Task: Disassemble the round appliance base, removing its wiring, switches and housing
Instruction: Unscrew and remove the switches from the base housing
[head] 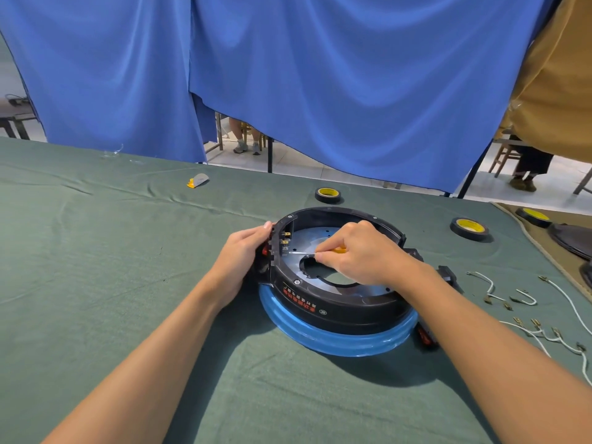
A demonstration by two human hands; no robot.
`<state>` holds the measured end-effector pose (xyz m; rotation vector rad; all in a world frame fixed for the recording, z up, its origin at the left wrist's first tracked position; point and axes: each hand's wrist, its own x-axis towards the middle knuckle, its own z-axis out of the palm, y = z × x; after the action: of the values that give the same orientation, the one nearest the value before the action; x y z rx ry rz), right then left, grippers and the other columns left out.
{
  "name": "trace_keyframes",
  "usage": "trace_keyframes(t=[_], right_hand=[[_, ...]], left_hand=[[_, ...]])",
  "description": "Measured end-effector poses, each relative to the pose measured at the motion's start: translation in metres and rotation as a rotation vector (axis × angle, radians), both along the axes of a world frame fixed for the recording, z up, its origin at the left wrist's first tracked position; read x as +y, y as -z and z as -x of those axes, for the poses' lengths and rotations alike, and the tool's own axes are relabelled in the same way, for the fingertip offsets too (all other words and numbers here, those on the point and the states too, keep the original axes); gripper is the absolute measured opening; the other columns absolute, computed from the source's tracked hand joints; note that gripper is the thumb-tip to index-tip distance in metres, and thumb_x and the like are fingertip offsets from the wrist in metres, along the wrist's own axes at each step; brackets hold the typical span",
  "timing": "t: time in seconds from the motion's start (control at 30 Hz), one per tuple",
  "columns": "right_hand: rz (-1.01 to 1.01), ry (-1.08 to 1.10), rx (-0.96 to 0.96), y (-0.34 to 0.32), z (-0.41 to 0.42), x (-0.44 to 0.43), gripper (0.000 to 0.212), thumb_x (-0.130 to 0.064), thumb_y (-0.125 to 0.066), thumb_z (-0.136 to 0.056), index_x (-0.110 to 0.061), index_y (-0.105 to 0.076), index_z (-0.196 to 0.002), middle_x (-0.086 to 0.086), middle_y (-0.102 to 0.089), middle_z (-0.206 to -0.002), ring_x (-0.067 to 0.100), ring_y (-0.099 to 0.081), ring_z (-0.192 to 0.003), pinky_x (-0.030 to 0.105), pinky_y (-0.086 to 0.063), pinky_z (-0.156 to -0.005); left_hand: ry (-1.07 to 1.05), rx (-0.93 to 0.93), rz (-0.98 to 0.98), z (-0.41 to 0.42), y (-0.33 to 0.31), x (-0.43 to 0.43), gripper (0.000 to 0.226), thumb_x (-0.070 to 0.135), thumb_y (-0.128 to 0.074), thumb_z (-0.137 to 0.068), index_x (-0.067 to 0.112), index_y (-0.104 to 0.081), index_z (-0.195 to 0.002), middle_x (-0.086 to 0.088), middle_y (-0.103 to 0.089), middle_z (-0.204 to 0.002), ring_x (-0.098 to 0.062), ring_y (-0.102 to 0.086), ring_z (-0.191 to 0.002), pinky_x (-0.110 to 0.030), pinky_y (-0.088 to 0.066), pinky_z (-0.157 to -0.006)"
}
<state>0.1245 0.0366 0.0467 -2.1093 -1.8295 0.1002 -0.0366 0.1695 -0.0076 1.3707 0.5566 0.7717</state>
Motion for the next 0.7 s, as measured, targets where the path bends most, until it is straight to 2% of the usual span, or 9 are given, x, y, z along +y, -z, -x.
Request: trace_keyframes(t=[0.13, 0.23, 0.3, 0.4, 0.47, 0.57, 0.63, 0.7], right_hand=[[0.032, 0.005, -0.002, 0.001, 0.001, 0.000, 0.037, -0.039, -0.048, -0.090, -0.008, -0.067, -0.100, 0.010, -0.070, -0.087, 0.024, -0.060, -0.075, 0.050, -0.056, -0.072], [0.022, 0.013, -0.013, 0.002, -0.001, -0.001, 0.038, -0.039, -0.046, -0.090, -0.008, -0.066, -0.100, 0.010, -0.070, -0.086, 0.023, -0.060, -0.074, 0.050, -0.056, -0.071], [0.008, 0.018, -0.021, 0.003, -0.003, -0.002, 0.038, -0.039, -0.046, -0.090, -0.009, -0.067, -0.100, 0.009, -0.070, -0.084, 0.021, -0.059, -0.070, 0.050, -0.056, -0.068], [0.012, 0.020, -0.002, 0.004, -0.003, -0.002, 0.036, -0.038, -0.049, -0.091, -0.008, -0.067, -0.100, 0.011, -0.070, -0.088, 0.023, -0.061, -0.076, 0.050, -0.056, -0.073], [0.021, 0.016, 0.032, 0.005, -0.003, 0.000, 0.035, -0.035, -0.050, -0.091, -0.005, -0.066, -0.100, 0.015, -0.069, -0.087, 0.018, -0.058, -0.070, 0.044, -0.056, -0.072], [0.048, -0.024, 0.107, 0.004, -0.001, 0.003, 0.034, -0.027, -0.052, -0.094, 0.004, -0.066, -0.093, 0.018, -0.065, -0.074, 0.008, -0.034, -0.052, 0.033, -0.038, -0.053], [0.086, -0.048, 0.191, 0.002, -0.001, 0.003, 0.032, -0.021, -0.053, -0.094, 0.006, -0.068, -0.085, 0.016, -0.050, -0.058, 0.008, -0.029, -0.048, 0.020, -0.028, -0.047], [0.125, -0.042, 0.325, 0.000, -0.003, 0.004, 0.030, -0.021, -0.055, -0.094, 0.001, -0.071, -0.080, 0.005, -0.038, -0.051, 0.008, -0.026, -0.045, 0.022, -0.026, -0.047]], left_hand=[[-0.070, -0.015, -0.058, -0.006, 0.004, -0.006, 0.037, 0.031, -0.050, -0.100, 0.016, -0.078, -0.082, -0.005, -0.074, -0.081, -0.016, -0.068, -0.075, -0.025, -0.053, -0.068], [-0.065, -0.032, -0.106, -0.007, 0.004, -0.008, 0.032, 0.026, -0.051, -0.099, 0.009, -0.076, -0.090, -0.006, -0.075, -0.088, -0.017, -0.069, -0.080, -0.025, -0.053, -0.071], [-0.051, -0.050, -0.117, -0.007, 0.003, -0.009, 0.025, 0.019, -0.053, -0.098, 0.014, -0.077, -0.096, -0.008, -0.076, -0.094, -0.018, -0.071, -0.085, -0.024, -0.055, -0.072], [-0.080, -0.053, -0.126, -0.008, 0.003, -0.010, 0.026, 0.015, -0.054, -0.096, 0.019, -0.079, -0.090, -0.008, -0.076, -0.090, -0.017, -0.072, -0.081, -0.023, -0.054, -0.068], [-0.109, -0.041, -0.146, -0.010, 0.004, -0.011, 0.028, 0.018, -0.054, -0.096, 0.023, -0.080, -0.086, -0.006, -0.076, -0.087, -0.016, -0.071, -0.079, -0.026, -0.053, -0.069], [-0.155, -0.004, -0.189, -0.014, 0.008, -0.011, 0.026, 0.029, -0.054, -0.090, 0.025, -0.079, -0.085, -0.011, -0.075, -0.086, -0.020, -0.069, -0.081, -0.043, -0.054, -0.079], [-0.168, 0.008, -0.186, -0.015, 0.009, -0.012, 0.027, 0.034, -0.054, -0.085, 0.024, -0.078, -0.086, -0.015, -0.075, -0.089, -0.024, -0.068, -0.083, -0.052, -0.052, -0.087], [-0.172, 0.001, -0.180, -0.017, 0.008, -0.013, 0.028, 0.036, -0.054, -0.083, 0.022, -0.078, -0.084, -0.013, -0.075, -0.089, -0.023, -0.068, -0.083, -0.054, -0.050, -0.089]])
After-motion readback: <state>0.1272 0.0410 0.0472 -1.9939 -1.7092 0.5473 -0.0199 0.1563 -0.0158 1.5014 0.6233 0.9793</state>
